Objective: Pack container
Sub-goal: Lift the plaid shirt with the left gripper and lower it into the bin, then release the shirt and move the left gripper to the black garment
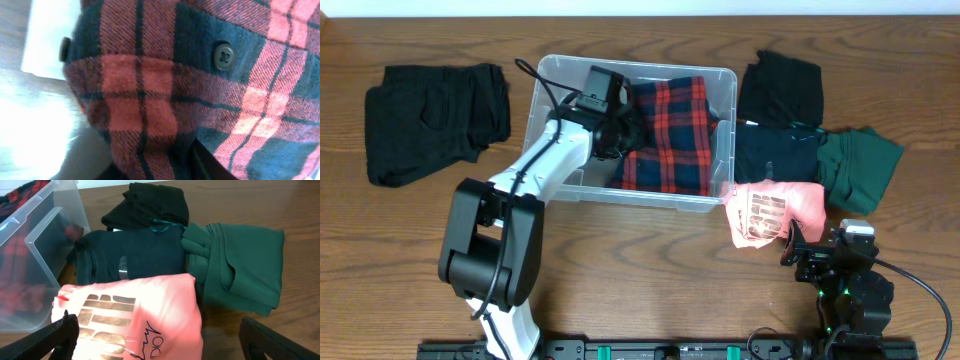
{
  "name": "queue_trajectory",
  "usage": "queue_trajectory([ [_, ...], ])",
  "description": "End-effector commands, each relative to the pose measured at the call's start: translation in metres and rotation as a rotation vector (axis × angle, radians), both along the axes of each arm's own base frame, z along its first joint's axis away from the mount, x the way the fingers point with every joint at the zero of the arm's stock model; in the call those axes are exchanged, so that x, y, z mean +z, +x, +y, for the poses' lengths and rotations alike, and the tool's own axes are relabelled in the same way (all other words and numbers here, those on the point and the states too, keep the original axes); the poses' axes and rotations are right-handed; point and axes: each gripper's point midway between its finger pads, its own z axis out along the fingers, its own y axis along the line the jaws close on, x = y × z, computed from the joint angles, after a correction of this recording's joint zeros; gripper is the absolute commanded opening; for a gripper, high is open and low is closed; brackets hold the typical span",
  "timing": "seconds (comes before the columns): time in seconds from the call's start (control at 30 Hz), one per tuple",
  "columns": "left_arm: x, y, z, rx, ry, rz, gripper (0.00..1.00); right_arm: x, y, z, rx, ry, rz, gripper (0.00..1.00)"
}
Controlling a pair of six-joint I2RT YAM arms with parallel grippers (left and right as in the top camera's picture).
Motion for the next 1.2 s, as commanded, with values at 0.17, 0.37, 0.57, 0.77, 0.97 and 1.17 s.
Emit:
queue_trajectory([
  [0.17,0.055,0.020,0.045,-0.007,-0.213,-0.071,0.71,0.000,0.000,-0.003,-0.017,0.004,-0.003,0.99],
  [0.37,0.145,0.028,0.082,-0.104,-0.374,-0.304,0.98,0.000,0.000,-0.003,-0.017,0.004,-0.003,0.99],
  [0.57,0.216,0.017,0.138,-0.096,-0.360,-0.545,0.98,0.000,0.000,-0.003,-0.017,0.004,-0.003,0.99],
  [0.77,0.218,0.012,0.253,0.157,-0.125,-0.604,0.98,0.000,0.000,-0.003,-0.017,0.004,-0.003,0.99],
  [0.97,0.145,-0.047,0.421,0.614,0.253,-0.318,0.98,0.000,0.000,-0.003,-0.017,0.004,-0.003,0.99],
  [1.17,0.097,-0.088,0.492,0.699,0.259,-0.227,0.98,0.000,0.000,-0.003,-0.017,0.004,-0.003,0.99],
])
